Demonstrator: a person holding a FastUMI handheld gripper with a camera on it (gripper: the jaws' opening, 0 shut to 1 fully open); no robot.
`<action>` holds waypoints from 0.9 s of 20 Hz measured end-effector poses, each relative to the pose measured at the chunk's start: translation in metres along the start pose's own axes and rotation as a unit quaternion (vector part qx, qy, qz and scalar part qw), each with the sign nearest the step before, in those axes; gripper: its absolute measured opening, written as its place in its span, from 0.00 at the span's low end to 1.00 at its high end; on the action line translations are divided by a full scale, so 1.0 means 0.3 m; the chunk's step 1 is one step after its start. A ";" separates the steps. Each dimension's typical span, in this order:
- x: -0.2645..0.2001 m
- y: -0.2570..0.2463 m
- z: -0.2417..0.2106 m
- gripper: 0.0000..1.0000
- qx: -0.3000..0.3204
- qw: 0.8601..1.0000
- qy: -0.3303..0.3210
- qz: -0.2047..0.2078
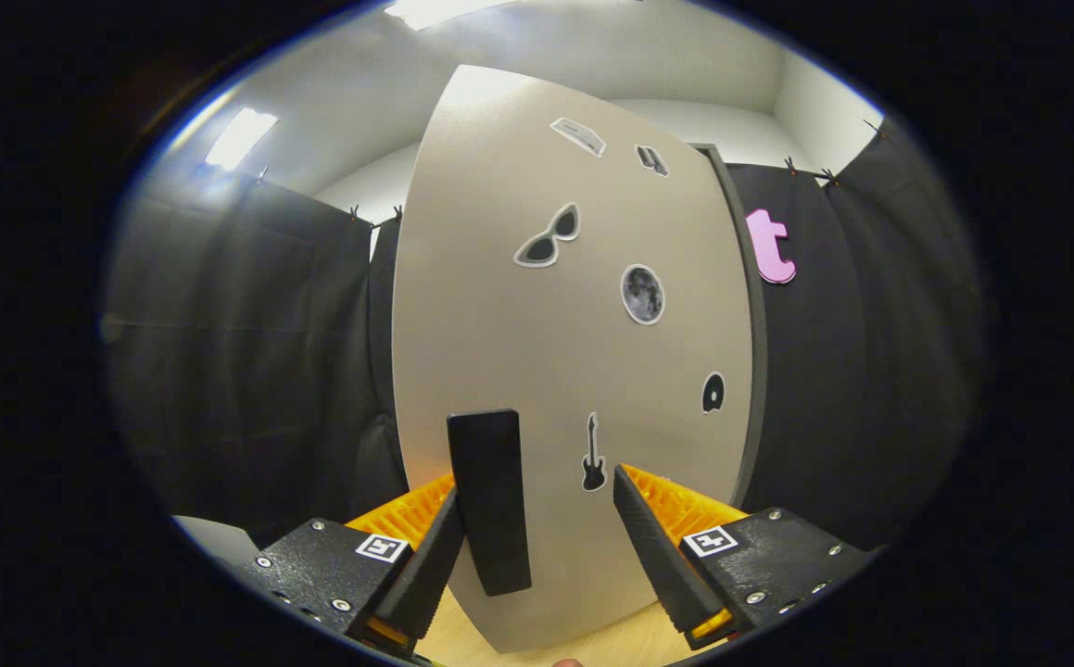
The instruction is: Open the shoe cabinet door, grab the shoes and put them into the shoe cabinet, then close the shoe cabinet door.
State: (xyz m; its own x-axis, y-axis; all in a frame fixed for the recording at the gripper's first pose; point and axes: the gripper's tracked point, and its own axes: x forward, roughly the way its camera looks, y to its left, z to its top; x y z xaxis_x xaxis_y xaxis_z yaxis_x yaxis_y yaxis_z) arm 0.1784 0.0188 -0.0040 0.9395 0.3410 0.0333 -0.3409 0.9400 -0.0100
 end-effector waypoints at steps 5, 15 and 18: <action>0.184 0.077 -0.024 0.94 0.013 1.000 0.003 -0.015; 0.373 0.152 -0.026 0.93 0.008 0.997 0.006 -0.072; 0.424 0.157 -0.023 0.92 0.006 0.996 0.008 -0.093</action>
State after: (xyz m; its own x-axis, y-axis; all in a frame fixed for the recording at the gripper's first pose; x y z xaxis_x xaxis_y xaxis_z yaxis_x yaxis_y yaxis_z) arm 0.2820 0.1064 -0.0071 0.9869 0.1605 0.0179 -0.1607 0.9870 0.0068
